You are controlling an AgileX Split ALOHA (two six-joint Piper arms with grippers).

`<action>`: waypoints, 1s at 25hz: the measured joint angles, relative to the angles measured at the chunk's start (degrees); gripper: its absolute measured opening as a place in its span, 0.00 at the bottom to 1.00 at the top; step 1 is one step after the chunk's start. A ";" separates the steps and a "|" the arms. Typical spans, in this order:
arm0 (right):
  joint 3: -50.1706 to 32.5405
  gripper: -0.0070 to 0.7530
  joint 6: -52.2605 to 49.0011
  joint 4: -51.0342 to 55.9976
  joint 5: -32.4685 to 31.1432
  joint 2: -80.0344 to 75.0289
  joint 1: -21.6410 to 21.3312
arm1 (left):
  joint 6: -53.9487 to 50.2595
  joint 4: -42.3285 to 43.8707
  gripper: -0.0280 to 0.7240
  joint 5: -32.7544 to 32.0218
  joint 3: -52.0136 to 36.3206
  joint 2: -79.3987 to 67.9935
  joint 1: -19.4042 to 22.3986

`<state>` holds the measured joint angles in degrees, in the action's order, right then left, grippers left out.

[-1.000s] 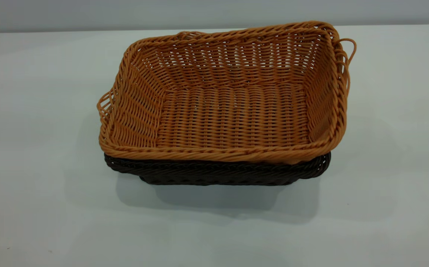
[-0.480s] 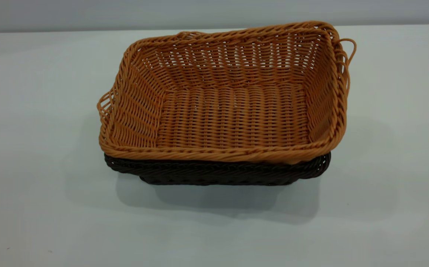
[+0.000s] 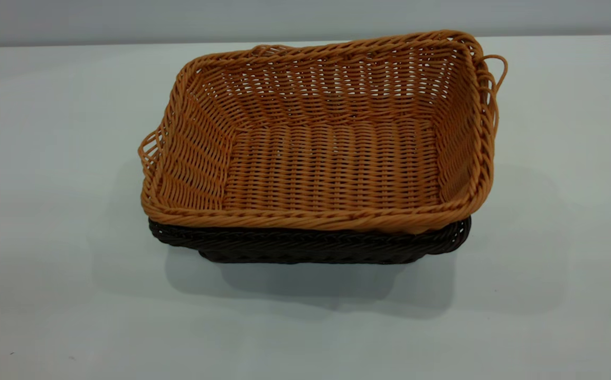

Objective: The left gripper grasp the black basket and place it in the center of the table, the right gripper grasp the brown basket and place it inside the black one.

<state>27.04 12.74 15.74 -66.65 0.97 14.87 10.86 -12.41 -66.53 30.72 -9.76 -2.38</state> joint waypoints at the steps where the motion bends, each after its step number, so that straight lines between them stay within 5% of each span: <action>1: 0.00 0.78 0.00 0.00 0.02 0.00 0.00 | 0.00 0.00 0.77 0.00 -0.51 0.19 0.00; 25: 0.00 0.78 0.00 0.06 0.07 0.00 0.00 | -4.27 5.73 0.77 2.38 -2.71 2.09 0.32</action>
<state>27.04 12.74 15.79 -66.58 0.97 14.87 6.59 -6.68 -64.15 28.01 -7.67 -2.05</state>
